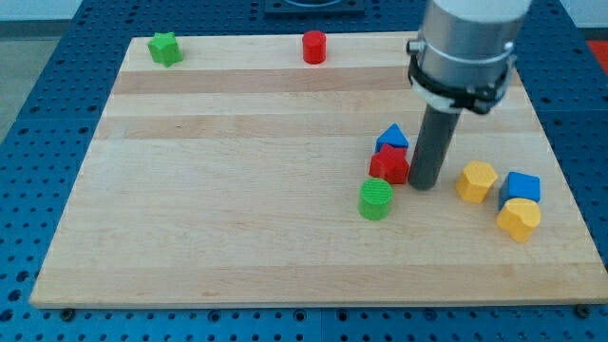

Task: Move red star to the top right

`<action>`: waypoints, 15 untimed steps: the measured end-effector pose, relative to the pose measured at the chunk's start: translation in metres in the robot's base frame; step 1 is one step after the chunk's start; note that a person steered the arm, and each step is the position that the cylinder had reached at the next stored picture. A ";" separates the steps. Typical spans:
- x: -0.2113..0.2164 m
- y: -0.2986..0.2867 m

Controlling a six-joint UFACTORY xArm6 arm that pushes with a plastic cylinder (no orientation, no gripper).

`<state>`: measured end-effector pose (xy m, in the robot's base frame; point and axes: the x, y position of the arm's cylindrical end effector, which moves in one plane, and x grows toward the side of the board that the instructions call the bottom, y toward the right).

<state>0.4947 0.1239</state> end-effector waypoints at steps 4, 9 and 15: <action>-0.015 -0.056; -0.112 -0.043; -0.212 -0.004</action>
<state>0.2824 0.1199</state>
